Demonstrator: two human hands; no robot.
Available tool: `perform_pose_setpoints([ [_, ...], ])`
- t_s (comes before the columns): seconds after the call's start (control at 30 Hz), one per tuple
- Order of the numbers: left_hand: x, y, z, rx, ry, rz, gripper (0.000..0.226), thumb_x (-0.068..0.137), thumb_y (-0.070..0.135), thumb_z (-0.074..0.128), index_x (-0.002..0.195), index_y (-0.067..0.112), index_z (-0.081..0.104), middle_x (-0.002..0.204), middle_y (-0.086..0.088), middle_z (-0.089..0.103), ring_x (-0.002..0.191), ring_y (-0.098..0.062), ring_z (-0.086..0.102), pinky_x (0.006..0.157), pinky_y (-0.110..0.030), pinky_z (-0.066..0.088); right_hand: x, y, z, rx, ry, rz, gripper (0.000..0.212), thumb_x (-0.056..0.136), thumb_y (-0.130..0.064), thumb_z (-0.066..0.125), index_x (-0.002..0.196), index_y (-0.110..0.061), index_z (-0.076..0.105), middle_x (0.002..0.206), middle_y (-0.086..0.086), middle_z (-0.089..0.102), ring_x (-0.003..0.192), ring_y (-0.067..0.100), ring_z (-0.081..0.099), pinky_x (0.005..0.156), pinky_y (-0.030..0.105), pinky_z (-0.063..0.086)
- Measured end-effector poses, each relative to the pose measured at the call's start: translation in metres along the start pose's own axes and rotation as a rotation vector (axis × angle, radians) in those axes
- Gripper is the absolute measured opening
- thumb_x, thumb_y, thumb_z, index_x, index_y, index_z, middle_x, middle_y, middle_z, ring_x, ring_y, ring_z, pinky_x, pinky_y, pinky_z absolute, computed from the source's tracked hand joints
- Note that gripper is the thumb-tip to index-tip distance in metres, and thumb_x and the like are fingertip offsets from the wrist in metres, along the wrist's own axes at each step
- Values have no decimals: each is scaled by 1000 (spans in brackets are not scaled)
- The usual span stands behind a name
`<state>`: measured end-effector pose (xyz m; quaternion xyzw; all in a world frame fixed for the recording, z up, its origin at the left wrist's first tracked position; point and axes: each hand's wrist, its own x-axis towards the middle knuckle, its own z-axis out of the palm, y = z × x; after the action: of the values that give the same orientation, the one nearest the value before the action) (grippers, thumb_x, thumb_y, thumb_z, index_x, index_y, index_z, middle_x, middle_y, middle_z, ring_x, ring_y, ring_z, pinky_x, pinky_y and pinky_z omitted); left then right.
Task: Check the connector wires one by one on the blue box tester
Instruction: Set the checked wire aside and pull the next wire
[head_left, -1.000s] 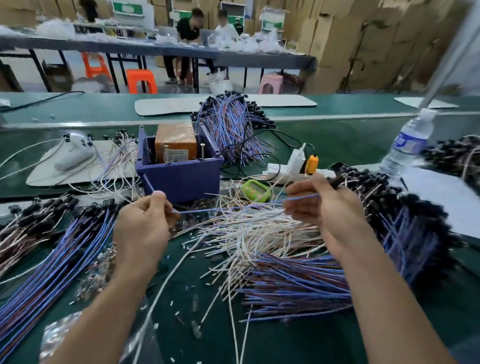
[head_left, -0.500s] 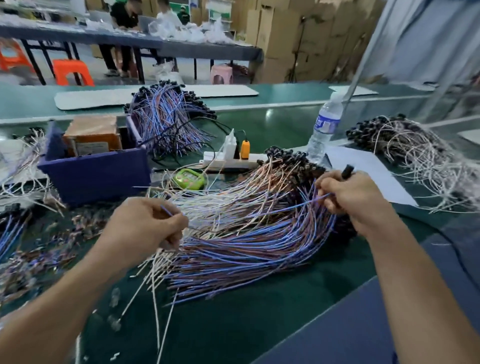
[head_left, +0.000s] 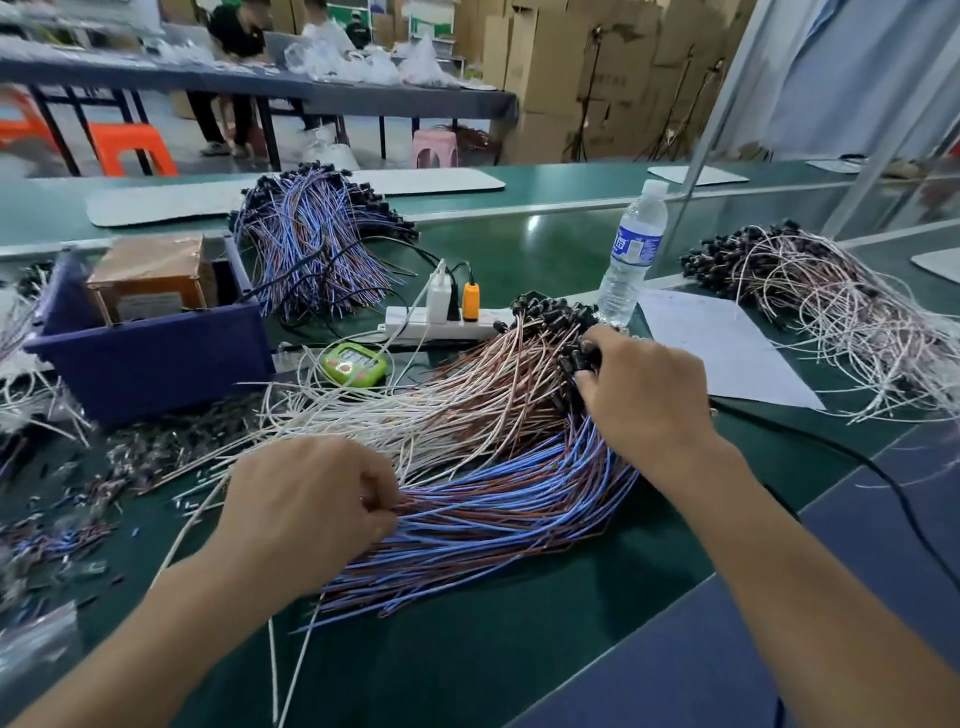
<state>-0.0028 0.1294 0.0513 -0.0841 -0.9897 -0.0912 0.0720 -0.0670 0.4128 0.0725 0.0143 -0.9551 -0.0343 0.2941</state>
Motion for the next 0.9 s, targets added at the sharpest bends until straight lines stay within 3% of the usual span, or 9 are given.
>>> perform_pose_setpoints([
  [0.1,5,6,7,-331,-50,79,31,67,49,89,95,50,75,99,35,64,96,3,56,83,-25,44,-2,-11,8,-87,70,-10,43,75,-50,85,100,-18,71,50,1,62,47,24,61,62,29,33],
  [0.17,10,15,13,-445,-132,162,52,67,51,89,116,49,71,115,45,53,111,14,45,97,-24,37,-4,-12,13,-125,77,-1,60,72,-53,86,117,-16,70,52,3,63,50,21,60,69,32,39],
  [0.27,14,30,25,-458,-218,254,79,64,55,88,137,48,59,132,40,47,118,13,39,100,-23,33,-4,-11,14,-120,74,3,65,71,-36,90,128,-16,66,74,5,72,73,24,63,82,38,35],
  [0.37,15,37,38,-483,-286,265,83,66,47,91,142,43,57,139,29,55,120,6,51,105,-24,42,-7,-17,13,-90,122,-191,45,68,-4,82,112,-14,75,103,10,70,100,31,58,96,42,32],
  [0.47,18,38,46,-438,-266,302,68,75,35,88,138,39,63,139,26,61,122,6,54,106,-18,42,-21,-35,11,14,-152,-431,25,73,0,67,85,-19,77,95,3,70,99,27,60,99,39,32],
  [0.57,20,36,46,-481,-288,257,59,77,30,85,132,41,67,130,28,66,114,6,60,101,-20,46,-34,-51,17,125,-522,-396,18,79,-8,59,75,-25,53,78,-6,55,88,26,60,80,35,35],
  [0.63,22,33,46,-498,-279,223,56,73,35,85,126,45,69,113,24,74,95,6,65,87,-17,50,-36,-55,22,211,-553,-323,21,80,-7,58,77,-23,45,80,-4,47,90,29,59,71,32,29],
  [0.73,27,25,41,-464,-225,182,47,70,46,86,115,49,71,89,21,73,74,9,61,65,-4,43,-32,-62,20,214,-492,-311,17,80,-10,58,75,-24,51,81,-2,61,89,29,63,70,32,30],
  [0.9,32,-4,20,-540,-121,25,11,75,43,83,81,48,75,69,17,70,63,-4,62,59,-25,49,-27,-111,5,501,-461,-252,18,80,-17,58,86,-25,73,81,2,70,80,30,61,64,32,41],
])
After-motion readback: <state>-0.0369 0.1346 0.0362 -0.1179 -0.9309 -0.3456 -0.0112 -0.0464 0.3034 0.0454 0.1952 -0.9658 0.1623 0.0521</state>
